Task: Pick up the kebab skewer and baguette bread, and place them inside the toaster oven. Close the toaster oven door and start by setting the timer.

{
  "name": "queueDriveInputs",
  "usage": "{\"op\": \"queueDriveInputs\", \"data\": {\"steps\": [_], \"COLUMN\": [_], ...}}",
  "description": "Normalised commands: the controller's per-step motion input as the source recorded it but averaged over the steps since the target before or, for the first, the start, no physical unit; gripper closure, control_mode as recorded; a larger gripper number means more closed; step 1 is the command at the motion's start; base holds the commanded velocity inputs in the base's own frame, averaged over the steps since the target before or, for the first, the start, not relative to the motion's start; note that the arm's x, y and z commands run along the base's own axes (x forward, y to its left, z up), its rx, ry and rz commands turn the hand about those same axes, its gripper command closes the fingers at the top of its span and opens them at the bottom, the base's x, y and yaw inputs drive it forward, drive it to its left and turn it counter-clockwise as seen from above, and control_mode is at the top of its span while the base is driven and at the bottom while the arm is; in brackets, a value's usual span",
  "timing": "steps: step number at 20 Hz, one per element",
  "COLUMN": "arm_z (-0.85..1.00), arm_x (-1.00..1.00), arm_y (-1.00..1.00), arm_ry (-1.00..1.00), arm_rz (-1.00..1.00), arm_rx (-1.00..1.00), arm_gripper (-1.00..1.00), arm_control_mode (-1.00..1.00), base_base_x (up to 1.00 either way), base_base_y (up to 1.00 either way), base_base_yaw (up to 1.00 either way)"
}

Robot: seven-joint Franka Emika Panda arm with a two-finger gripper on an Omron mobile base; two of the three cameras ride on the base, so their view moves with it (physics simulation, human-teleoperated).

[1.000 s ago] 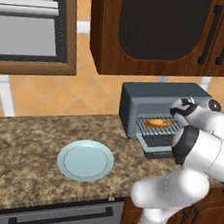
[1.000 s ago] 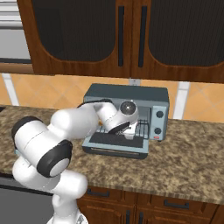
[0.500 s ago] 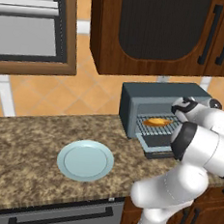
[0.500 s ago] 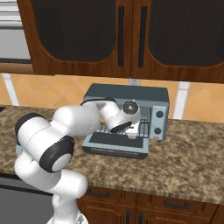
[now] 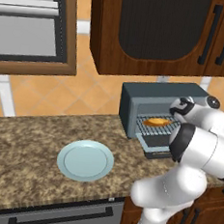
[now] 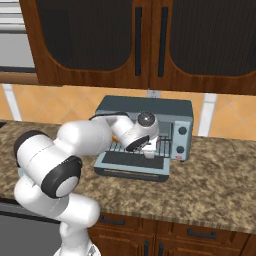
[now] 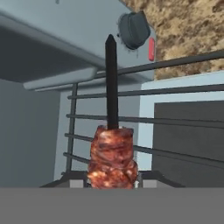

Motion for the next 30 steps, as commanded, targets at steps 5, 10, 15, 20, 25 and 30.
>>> {"op": "queueDriveInputs", "data": {"steps": [5, 10, 15, 20, 25, 30], "arm_z": [0.00, 0.00, 0.00, 0.05, 0.13, 0.04], "arm_x": [-0.05, 0.00, -0.05, -0.33, -0.48, -0.51], "arm_y": [0.31, 0.17, -0.05, -0.38, -0.09, 0.14], "arm_ry": [0.02, 0.04, 0.01, 0.00, 0.00, 0.00], "arm_rz": [0.00, 0.00, 0.00, 0.05, 0.31, 0.49], "arm_rx": [0.00, 0.00, 0.00, -0.01, -0.14, -0.24], "arm_gripper": [-1.00, -1.00, -1.00, -1.00, -1.00, -1.00], "arm_control_mode": [-1.00, -1.00, -1.00, -1.00, -1.00, -1.00], "base_base_x": [0.00, 0.00, 0.00, 0.00, 0.00, 0.00], "base_base_y": [0.00, 0.00, 0.00, 0.00, 0.00, 0.00], "base_base_yaw": [0.00, 0.00, 0.00, 0.00, 0.00, 0.00]}}
